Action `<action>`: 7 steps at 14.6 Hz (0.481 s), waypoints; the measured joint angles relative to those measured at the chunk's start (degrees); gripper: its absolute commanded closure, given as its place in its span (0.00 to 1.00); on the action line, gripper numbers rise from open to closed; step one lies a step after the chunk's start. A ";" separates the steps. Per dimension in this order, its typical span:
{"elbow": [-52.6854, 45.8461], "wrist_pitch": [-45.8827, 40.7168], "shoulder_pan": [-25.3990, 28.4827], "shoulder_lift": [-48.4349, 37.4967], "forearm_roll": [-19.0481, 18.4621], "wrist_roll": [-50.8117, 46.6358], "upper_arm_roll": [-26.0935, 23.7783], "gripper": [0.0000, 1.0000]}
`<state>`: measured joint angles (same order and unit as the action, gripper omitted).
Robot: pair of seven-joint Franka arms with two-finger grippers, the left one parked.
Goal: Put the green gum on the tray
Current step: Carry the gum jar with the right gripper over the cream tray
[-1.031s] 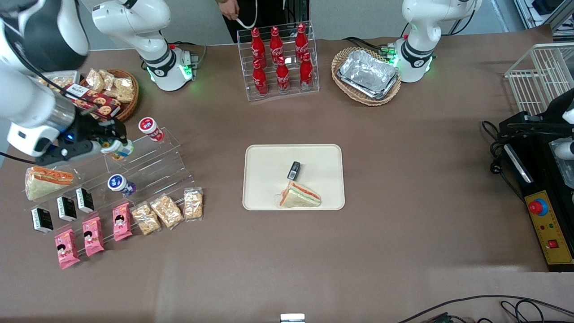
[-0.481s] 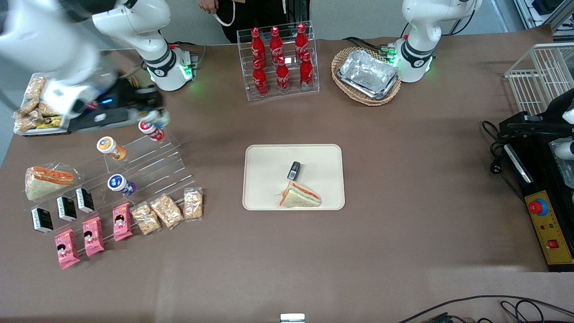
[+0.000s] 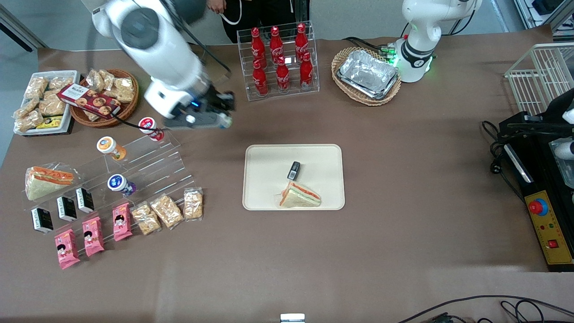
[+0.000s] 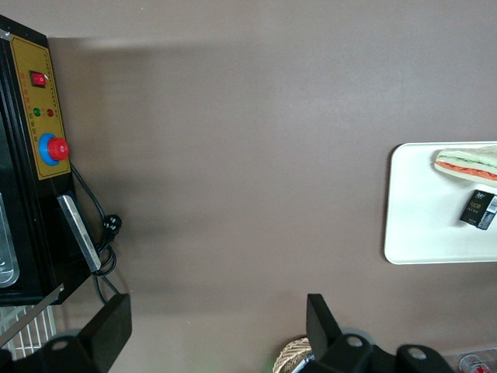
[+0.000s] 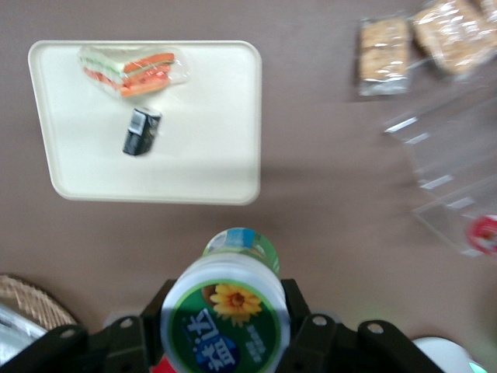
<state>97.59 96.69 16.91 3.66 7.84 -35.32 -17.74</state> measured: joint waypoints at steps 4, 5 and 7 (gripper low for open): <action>9.53 16.64 6.68 5.80 -3.97 -7.49 -0.10 0.68; 10.51 18.51 7.63 7.42 -5.41 -8.68 -0.11 0.68; 10.99 20.68 8.31 10.57 -6.52 -9.30 -0.09 0.68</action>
<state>108.59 117.37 25.22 14.23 1.32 -44.63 -17.83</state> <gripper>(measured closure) 0.414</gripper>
